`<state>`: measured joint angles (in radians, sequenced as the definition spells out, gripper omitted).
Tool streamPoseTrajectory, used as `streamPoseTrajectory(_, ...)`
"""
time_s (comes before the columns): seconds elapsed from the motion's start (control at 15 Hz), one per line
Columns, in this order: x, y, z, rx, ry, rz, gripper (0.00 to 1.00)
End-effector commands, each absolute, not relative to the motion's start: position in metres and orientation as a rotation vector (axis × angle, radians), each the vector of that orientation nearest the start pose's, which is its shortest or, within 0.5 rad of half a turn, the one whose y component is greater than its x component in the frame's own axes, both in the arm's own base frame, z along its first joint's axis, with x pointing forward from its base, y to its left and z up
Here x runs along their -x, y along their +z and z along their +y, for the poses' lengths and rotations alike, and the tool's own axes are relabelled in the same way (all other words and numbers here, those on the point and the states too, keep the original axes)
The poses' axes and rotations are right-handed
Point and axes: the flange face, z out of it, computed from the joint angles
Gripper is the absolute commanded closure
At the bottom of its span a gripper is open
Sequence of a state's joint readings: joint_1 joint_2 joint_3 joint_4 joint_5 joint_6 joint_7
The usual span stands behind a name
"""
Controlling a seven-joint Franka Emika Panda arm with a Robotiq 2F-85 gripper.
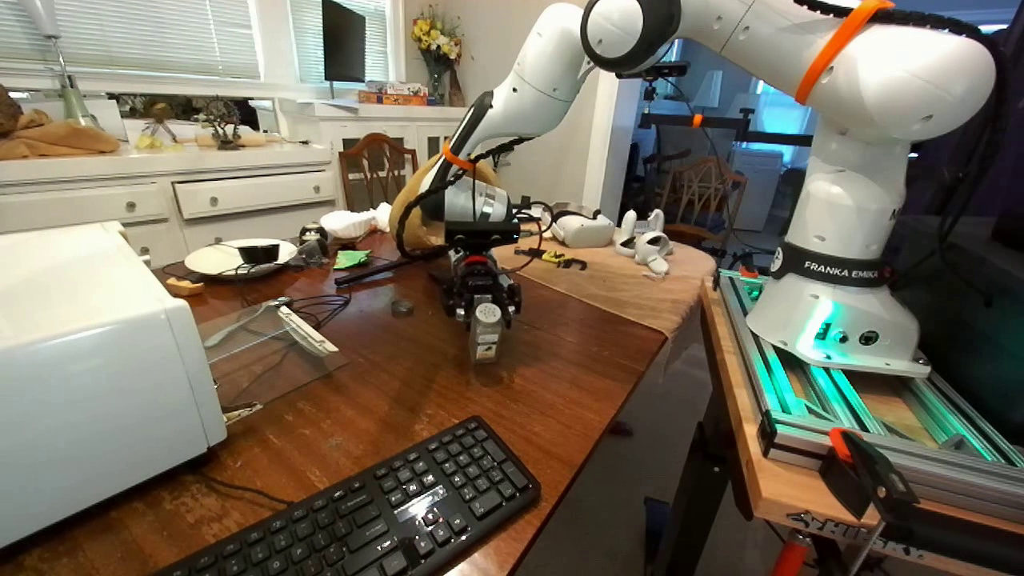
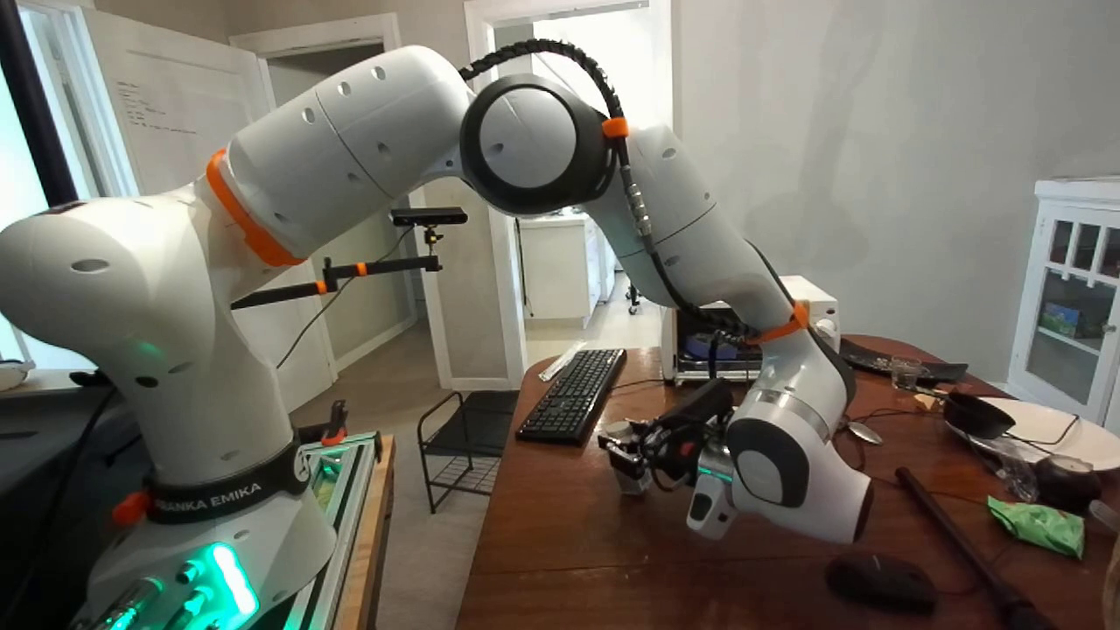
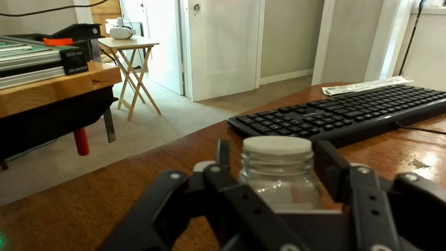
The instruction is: Put the bottle upright, then put the grey lid on the bottle
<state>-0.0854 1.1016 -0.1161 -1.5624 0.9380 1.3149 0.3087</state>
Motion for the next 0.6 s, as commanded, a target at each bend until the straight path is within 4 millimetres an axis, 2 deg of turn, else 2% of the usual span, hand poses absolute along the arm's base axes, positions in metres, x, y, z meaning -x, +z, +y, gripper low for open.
streamPoseTrajectory(0.0, -0.538, 0.008, -0.007, 1.769, 1.497, 0.984, 0.66)
streamPoseTrajectory(0.07, -0.539, 0.008, -0.008, 1.774, 1.498, 0.987, 0.76)
streamPoseTrajectory(0.13, -0.539, 0.009, -0.008, 1.777, 1.499, 0.990, 0.77)
streamPoseTrajectory(0.53, -0.542, 0.013, -0.017, 1.807, 1.489, 1.021, 0.77)
